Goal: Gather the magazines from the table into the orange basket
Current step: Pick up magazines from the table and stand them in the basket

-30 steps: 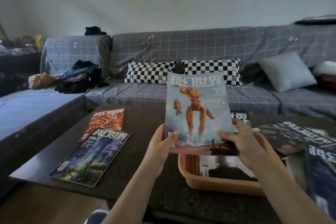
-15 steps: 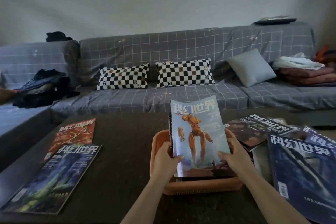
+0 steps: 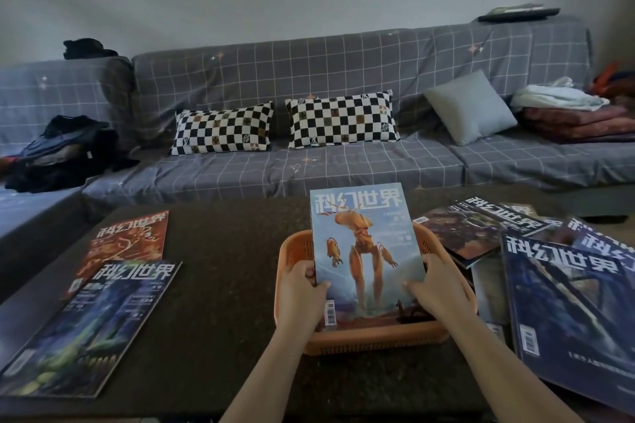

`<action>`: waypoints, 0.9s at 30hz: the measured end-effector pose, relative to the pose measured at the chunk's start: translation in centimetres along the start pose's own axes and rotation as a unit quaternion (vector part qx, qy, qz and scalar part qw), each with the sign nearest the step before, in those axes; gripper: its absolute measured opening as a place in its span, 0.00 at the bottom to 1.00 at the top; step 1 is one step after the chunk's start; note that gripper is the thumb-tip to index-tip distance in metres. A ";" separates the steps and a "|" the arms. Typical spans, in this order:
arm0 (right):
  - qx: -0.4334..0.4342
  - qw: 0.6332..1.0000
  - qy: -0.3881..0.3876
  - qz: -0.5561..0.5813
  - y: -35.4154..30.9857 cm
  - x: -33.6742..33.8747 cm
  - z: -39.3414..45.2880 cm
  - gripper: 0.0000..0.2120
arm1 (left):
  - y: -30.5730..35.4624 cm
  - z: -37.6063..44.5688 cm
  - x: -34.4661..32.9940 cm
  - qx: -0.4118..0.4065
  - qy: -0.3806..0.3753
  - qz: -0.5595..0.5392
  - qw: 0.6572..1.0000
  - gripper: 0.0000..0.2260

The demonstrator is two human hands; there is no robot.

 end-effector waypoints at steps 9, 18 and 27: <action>-0.030 1.000 0.001 -0.009 0.9 0.0 -0.3 0.13 | 0.8 -0.9 0.2 -0.033 0.029 0.108 0.993 0.12; -0.020 1.000 0.006 0.019 0.3 -0.1 -0.6 0.19 | 0.8 -0.8 0.1 -0.027 0.021 0.072 0.997 0.16; 0.073 0.984 0.082 0.139 -4.4 1.7 -3.7 0.26 | 1.3 -1.6 3.4 -0.059 0.045 -0.075 0.994 0.21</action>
Point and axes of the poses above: each hand's wrist, its own z-axis towards the middle knuckle, its own x-axis out of the back of the hand, y = z × x, the point moved 10 cm from there along z, towards the middle knuckle, and after that the axes turned 2 degrees about x, right-handed, at the moved point
